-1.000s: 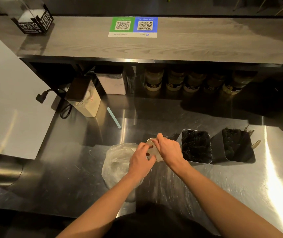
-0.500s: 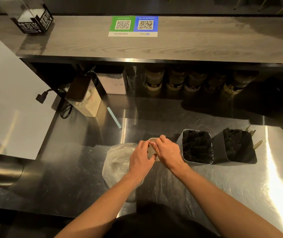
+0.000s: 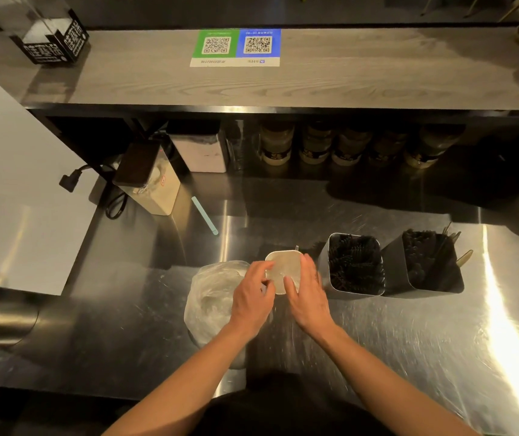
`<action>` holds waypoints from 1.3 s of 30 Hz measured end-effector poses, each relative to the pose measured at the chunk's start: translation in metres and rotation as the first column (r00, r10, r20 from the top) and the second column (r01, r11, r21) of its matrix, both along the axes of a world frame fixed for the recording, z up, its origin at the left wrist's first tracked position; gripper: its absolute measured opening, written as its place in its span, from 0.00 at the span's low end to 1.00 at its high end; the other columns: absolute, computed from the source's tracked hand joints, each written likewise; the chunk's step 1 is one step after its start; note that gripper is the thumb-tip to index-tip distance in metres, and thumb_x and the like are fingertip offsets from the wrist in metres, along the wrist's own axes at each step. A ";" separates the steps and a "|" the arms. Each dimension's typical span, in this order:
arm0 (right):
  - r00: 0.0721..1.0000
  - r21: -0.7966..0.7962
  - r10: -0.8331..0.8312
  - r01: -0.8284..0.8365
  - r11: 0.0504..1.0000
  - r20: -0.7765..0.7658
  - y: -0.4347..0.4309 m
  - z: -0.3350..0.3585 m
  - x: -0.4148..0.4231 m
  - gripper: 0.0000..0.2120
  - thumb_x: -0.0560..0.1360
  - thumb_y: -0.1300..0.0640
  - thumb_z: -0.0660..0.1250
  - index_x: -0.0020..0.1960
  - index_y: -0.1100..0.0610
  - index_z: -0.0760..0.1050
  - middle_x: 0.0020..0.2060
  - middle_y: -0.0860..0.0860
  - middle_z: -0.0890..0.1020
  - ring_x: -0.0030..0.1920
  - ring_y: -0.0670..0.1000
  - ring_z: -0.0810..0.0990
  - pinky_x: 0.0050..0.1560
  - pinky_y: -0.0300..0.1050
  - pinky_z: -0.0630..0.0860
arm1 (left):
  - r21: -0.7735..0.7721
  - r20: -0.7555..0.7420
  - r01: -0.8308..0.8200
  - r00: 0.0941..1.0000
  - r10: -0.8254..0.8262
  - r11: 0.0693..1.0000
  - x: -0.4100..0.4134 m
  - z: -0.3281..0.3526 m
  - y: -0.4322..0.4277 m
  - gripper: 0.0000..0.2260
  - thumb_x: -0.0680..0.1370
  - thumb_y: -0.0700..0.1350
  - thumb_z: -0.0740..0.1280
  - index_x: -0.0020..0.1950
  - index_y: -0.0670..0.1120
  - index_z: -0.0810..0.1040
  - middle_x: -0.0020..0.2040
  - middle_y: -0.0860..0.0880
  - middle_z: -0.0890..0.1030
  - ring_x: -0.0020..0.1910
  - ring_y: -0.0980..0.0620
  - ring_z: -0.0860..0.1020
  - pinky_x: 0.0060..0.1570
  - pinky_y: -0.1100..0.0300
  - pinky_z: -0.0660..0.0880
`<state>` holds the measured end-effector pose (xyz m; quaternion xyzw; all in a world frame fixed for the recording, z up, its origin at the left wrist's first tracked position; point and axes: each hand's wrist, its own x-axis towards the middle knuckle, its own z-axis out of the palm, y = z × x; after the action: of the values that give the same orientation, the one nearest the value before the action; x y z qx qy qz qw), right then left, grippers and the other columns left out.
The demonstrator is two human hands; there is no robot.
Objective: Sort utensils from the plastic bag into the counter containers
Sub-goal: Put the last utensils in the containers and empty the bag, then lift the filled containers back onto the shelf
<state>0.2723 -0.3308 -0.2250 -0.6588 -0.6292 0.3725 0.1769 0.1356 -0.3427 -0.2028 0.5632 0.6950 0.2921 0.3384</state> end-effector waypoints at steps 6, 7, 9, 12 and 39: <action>0.990 -0.064 -0.005 -0.004 0.998 -0.138 0.001 -0.007 0.008 0.30 0.81 0.37 0.52 0.80 0.43 0.49 0.79 0.46 0.56 0.76 0.51 0.62 0.72 0.58 0.68 | -0.063 0.006 0.049 0.999 -0.049 0.997 -0.010 -0.008 -0.008 0.37 0.72 0.63 0.70 0.77 0.56 0.59 0.76 0.56 0.61 0.71 0.57 0.65 0.69 0.60 0.69; 0.981 -0.097 -0.014 -0.005 0.995 -0.194 0.001 -0.010 0.009 0.32 0.79 0.34 0.53 0.79 0.41 0.48 0.78 0.44 0.58 0.76 0.50 0.63 0.71 0.59 0.69 | -0.141 0.030 0.085 0.996 -0.082 0.986 -0.011 -0.010 -0.008 0.43 0.71 0.62 0.73 0.79 0.57 0.53 0.78 0.56 0.57 0.74 0.56 0.62 0.71 0.57 0.67; 0.960 -0.156 -0.034 -0.010 0.988 -0.276 0.001 -0.012 0.011 0.39 0.75 0.31 0.61 0.79 0.37 0.46 0.77 0.42 0.62 0.74 0.48 0.65 0.71 0.59 0.69 | -0.280 0.046 0.117 0.993 -0.108 0.953 -0.011 -0.016 -0.008 0.50 0.71 0.55 0.78 0.81 0.57 0.46 0.81 0.55 0.54 0.77 0.52 0.60 0.74 0.51 0.67; 0.945 -0.205 -0.065 -0.002 0.979 -0.319 0.001 -0.011 0.011 0.48 0.68 0.32 0.74 0.78 0.34 0.47 0.74 0.39 0.65 0.72 0.47 0.68 0.70 0.58 0.72 | -0.328 0.085 0.073 0.995 -0.048 0.942 -0.006 -0.022 -0.003 0.47 0.73 0.51 0.77 0.80 0.60 0.46 0.79 0.52 0.62 0.75 0.48 0.67 0.70 0.47 0.72; 0.979 0.308 0.080 -0.018 0.951 -0.188 0.140 0.241 -0.072 0.38 0.68 0.24 0.63 0.72 0.38 0.62 0.68 0.42 0.74 0.66 0.49 0.75 0.66 0.58 0.71 | 0.331 0.250 -0.052 0.968 -0.034 0.942 -0.092 0.174 0.133 0.44 0.68 0.45 0.82 0.79 0.53 0.63 0.71 0.53 0.71 0.69 0.55 0.73 0.68 0.57 0.73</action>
<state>0.2007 -0.1910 0.0158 -0.5673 -0.6745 0.3389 0.3291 0.0441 -0.2098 -0.0290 0.5675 0.5892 0.4766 0.3219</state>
